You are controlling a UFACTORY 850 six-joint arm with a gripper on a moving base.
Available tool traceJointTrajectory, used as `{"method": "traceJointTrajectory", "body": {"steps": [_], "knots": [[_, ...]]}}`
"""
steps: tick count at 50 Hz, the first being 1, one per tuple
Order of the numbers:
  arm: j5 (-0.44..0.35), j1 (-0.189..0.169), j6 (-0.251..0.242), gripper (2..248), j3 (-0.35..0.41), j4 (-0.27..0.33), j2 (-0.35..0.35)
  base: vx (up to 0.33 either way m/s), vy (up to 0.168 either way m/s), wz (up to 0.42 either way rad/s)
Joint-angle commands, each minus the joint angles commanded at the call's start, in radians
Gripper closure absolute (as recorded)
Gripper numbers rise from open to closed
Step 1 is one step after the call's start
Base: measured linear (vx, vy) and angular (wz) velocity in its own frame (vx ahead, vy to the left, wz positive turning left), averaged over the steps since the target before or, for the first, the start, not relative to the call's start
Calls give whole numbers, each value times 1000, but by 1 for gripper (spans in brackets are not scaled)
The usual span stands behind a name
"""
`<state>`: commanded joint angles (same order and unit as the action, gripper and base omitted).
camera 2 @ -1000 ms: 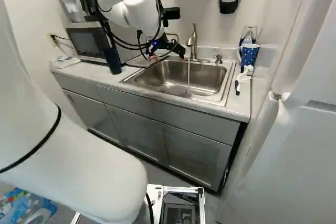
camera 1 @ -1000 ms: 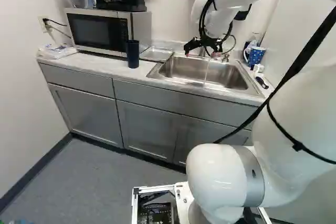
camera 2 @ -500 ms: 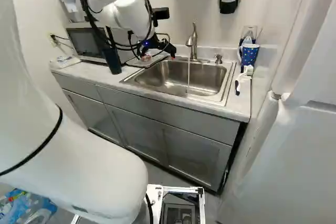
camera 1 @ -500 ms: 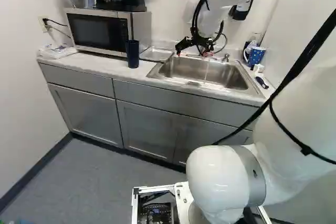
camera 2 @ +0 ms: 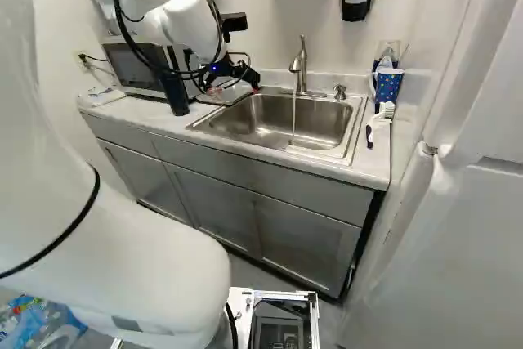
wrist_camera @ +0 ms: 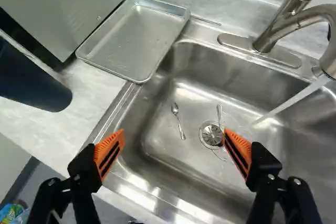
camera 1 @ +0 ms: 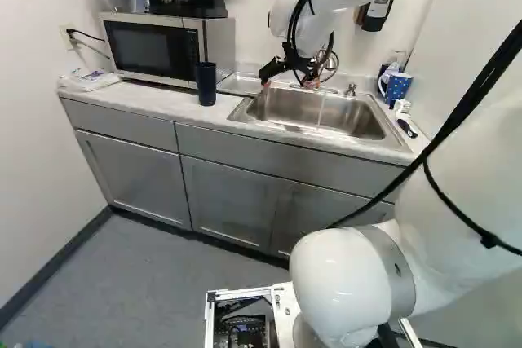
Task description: Rinse the cup and place it in the tray
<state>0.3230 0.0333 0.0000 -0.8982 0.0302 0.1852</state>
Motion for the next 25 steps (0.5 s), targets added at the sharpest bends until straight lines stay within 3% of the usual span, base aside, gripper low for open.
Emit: {"method": "traceJointTrajectory", "body": {"steps": [25], "knots": [[0, 91, 0, 3, -1, 0, -1, 0, 0, 0]]}}
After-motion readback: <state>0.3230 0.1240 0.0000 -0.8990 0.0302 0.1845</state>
